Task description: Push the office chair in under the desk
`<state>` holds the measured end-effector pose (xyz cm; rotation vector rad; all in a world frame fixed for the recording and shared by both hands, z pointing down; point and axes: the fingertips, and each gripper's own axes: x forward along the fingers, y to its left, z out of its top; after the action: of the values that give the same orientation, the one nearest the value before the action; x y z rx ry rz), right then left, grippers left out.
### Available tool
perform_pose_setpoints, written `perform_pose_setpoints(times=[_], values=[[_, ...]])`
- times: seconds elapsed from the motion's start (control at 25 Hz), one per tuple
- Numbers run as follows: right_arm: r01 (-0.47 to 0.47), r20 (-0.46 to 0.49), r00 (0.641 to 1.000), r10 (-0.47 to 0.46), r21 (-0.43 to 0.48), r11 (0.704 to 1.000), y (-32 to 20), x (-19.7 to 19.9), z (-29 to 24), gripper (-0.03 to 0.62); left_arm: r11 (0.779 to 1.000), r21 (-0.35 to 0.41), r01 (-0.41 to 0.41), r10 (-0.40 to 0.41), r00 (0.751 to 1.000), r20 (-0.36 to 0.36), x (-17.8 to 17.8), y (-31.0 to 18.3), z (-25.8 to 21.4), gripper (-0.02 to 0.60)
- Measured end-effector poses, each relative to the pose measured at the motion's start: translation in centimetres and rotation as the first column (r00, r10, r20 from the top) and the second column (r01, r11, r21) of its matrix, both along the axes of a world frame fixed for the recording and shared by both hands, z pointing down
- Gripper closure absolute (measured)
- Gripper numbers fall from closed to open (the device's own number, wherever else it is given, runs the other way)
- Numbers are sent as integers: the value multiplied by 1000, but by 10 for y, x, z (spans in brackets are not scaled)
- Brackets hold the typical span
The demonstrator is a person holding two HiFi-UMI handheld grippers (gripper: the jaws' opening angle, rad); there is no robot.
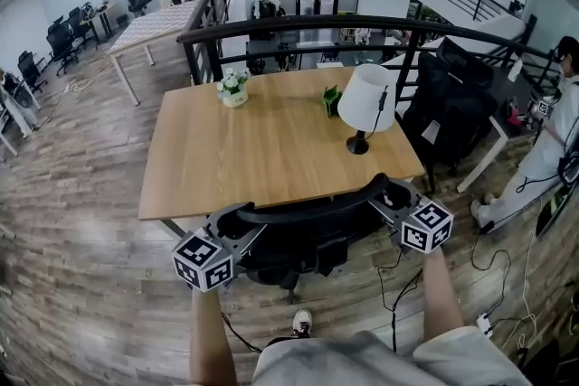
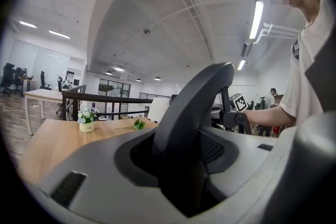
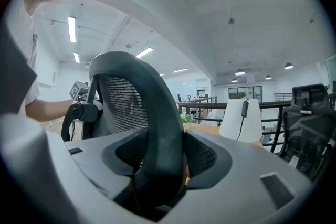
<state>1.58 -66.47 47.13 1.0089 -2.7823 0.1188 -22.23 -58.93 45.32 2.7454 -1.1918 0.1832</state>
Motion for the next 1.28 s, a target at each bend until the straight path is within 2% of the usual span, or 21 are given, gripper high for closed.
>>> perform_pose_setpoints(times=[0.2,0.4,0.72,1.12,1.28], values=[[-40,4,999,40,11,999,-16,-5,1,353,1000,6,28,-28,1000,4,-6,-15,0,349],[-39,3,999,39,10,999,-32,-13,-1,352,999,14,50,-50,999,16,-14,-32,-1,343],[-55,5,998,55,20,998,-61,-28,-1,352,990,26,140,-141,990,32,-35,-64,0,310],[-66,-5,998,66,17,998,-106,-48,-2,352,981,38,191,-192,981,17,-58,-109,-3,294],[-45,11,999,45,27,999,-110,-59,1,347,978,38,207,-207,978,-10,-72,-122,-1,288]])
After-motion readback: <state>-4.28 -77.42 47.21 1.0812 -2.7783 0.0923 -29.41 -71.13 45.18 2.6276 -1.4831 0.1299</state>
